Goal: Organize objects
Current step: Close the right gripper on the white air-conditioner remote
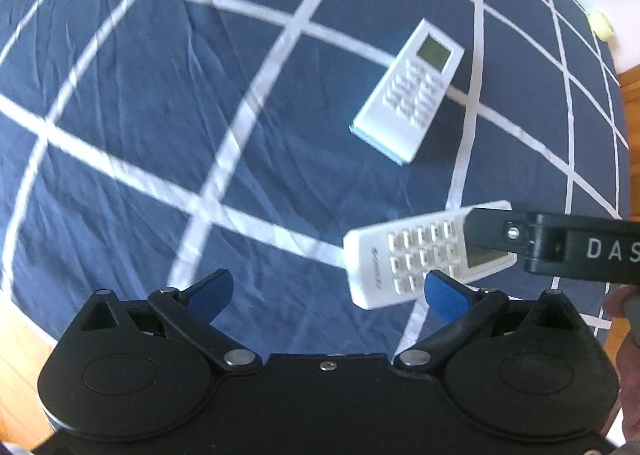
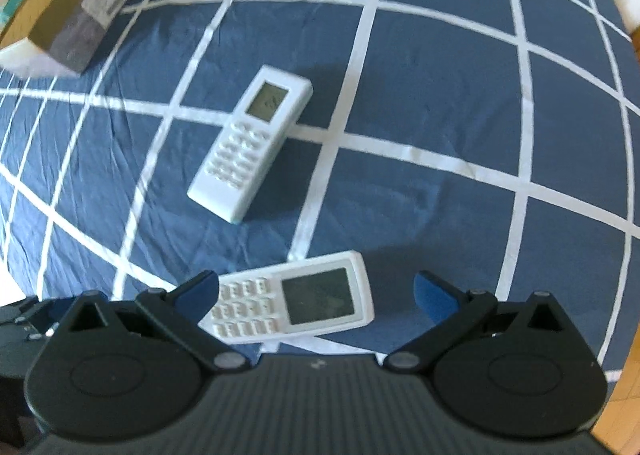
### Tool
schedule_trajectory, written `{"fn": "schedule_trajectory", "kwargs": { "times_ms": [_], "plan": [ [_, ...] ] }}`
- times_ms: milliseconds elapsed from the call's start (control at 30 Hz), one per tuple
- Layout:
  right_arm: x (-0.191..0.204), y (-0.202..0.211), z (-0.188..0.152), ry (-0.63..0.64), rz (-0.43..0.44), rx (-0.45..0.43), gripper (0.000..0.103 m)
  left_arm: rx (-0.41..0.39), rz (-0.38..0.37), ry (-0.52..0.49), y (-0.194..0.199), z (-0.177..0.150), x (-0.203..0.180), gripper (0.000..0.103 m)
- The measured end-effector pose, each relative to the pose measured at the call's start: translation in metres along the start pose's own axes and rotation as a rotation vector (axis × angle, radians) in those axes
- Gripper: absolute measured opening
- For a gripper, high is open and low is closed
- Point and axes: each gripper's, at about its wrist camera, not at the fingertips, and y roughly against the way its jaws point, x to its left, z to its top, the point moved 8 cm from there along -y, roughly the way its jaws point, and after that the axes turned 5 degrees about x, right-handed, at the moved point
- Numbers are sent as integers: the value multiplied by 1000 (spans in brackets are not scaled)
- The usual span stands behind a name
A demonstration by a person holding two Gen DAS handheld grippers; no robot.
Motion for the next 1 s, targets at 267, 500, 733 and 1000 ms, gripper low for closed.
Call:
{"fn": "schedule_trajectory", "kwargs": {
  "times_ms": [267,500,733,1000],
  "plan": [
    [-2,-21,-8,65,30,30,99,-3,-19,44,-13,-8,-12,100],
    [2,-29,-6,102,56,54,91,-1,-35,61,-16,-5,-15,96],
    [3,-30,0,125,83,75,86,4,-62,55,-18,0,-27,91],
    [3,-31,2,125,102,101,81,4,-73,48,-15,5,-31,75]
  ]
}}
